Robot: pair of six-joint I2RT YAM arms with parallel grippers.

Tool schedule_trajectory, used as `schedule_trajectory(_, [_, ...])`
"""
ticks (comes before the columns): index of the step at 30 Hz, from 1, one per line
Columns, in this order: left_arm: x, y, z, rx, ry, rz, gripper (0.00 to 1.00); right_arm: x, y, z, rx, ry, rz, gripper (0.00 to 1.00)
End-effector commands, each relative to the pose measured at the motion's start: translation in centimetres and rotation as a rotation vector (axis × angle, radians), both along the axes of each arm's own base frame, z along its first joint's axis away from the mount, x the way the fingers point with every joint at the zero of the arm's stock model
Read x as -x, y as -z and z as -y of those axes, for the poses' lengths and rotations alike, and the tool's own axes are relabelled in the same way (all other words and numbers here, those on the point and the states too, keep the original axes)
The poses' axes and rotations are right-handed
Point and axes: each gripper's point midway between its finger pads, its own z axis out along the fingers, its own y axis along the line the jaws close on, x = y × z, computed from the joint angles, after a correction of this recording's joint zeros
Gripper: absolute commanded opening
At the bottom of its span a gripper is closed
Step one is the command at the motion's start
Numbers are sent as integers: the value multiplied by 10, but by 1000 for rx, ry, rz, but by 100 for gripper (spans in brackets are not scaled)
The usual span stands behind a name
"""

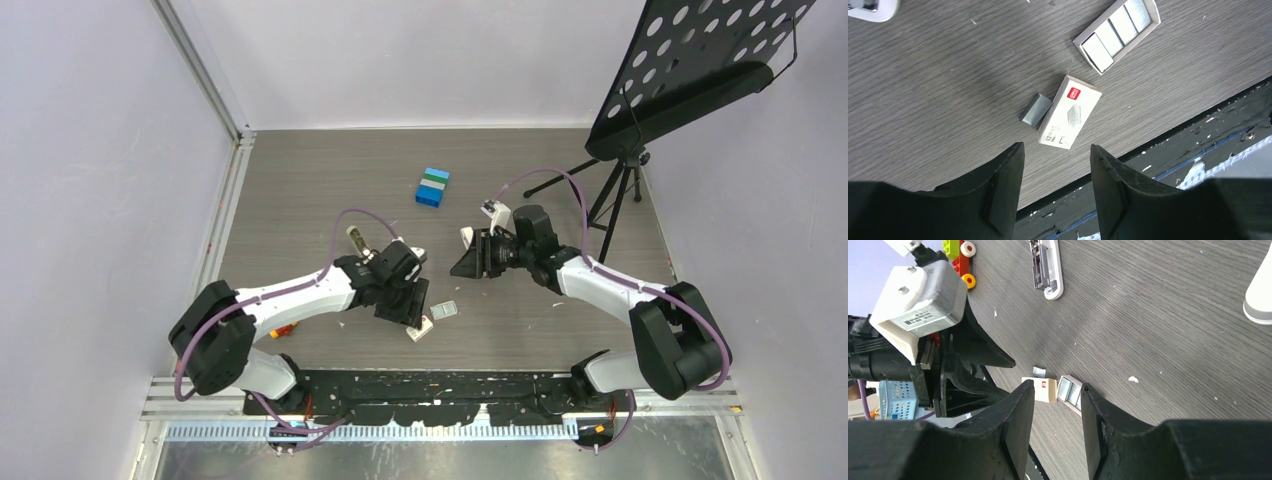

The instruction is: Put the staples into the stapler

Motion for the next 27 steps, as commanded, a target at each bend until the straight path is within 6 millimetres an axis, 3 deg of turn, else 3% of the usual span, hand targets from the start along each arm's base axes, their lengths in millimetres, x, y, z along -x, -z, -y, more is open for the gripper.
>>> schedule_trajectory(1, [-3, -4, 20, 57, 2, 3, 53, -9, -24, -3, -23, 0, 90, 44])
schedule_trajectory(15, [17, 8, 54, 60, 73, -42, 54, -10, -23, -3, -22, 2, 86, 45])
schedule_trajectory(22, [27, -7, 84, 111, 138, -22, 53, -10, -22, -3, -21, 2, 85, 44])
schedule_trajectory(27, [18, -16, 74, 71, 124, 52, 53, -11, -22, -3, -20, 2, 86, 44])
